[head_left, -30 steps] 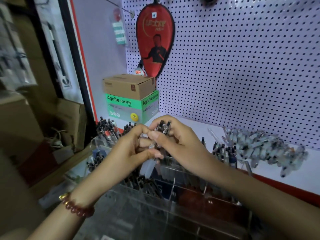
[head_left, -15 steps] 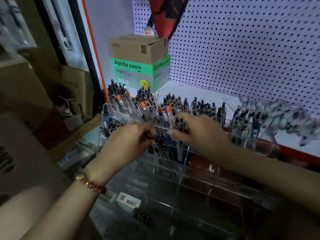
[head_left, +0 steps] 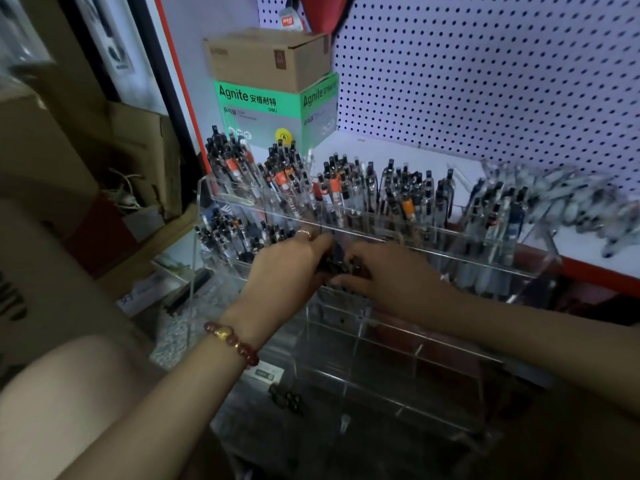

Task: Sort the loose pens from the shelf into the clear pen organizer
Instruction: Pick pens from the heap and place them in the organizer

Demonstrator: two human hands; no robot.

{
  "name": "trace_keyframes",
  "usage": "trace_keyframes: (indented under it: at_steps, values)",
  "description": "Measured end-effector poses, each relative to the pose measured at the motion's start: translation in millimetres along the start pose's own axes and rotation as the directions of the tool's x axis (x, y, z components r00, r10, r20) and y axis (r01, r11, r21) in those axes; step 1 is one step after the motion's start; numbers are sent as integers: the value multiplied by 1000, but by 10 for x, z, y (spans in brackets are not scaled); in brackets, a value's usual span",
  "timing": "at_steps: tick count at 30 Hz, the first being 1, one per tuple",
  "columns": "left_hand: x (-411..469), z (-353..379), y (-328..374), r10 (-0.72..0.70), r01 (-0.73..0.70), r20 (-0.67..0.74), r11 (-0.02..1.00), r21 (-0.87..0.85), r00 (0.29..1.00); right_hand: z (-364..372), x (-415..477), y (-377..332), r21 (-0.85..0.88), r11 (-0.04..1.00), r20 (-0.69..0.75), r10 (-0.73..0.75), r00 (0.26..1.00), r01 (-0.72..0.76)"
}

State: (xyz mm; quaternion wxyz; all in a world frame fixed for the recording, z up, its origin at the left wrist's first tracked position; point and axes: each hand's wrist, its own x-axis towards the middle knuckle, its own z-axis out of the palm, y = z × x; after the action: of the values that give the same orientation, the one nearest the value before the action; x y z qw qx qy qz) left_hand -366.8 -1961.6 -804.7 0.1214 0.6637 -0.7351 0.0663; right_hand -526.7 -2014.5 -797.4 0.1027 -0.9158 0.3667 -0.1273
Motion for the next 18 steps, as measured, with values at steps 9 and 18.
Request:
trace_keyframes:
  at_steps: [9,18]
  values:
    - [7,100,5,0,0,-32,1000,10,999,83,20,60,114,992,151,36,988,-53]
    - [0,55,-111,-119,99,-98,978,-184,988,168,71,53,491,852,110,144,983,-180]
